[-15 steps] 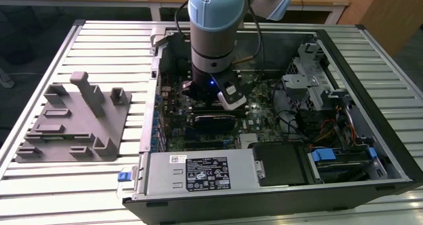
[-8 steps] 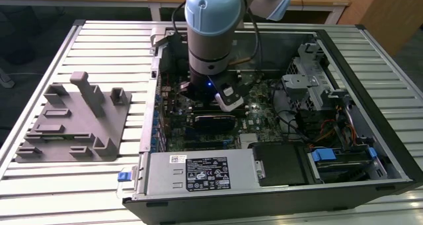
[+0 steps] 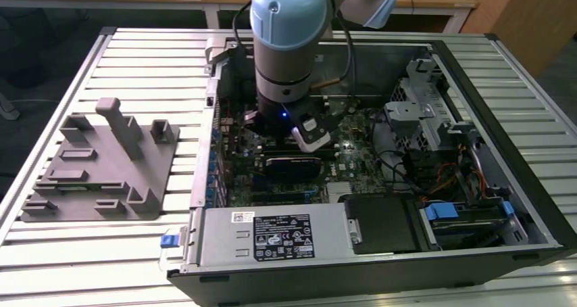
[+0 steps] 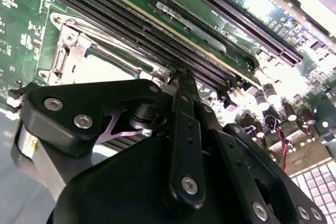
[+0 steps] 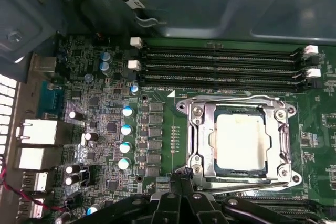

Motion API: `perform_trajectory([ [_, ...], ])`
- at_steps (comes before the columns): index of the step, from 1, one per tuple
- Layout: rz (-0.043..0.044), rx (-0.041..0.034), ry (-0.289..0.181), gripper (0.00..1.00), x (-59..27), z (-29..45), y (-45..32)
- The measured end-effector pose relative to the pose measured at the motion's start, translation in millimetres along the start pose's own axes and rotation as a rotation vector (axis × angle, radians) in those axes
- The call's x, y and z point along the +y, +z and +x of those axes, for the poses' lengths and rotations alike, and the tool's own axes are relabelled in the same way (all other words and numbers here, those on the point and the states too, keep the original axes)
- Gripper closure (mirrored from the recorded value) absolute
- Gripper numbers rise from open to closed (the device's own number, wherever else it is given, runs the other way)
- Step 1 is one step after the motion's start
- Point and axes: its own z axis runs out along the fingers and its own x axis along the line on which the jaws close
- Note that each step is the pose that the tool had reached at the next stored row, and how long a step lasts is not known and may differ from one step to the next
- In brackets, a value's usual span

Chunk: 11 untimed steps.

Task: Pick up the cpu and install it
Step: 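Install the second cpu locking lever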

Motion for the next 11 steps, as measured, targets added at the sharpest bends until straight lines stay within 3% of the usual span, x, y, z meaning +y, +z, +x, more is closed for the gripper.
perform_trajectory([
  [5,0.0,0.0001,0.0,0.89,2.9,-0.2,-13.4],
  [8,-0.0001,0.0001,0.0,0.89,3.3,-1.8,-15.2],
  [11,0.0,-0.0002,0.0,0.89,3.1,-7.9,-15.2],
])
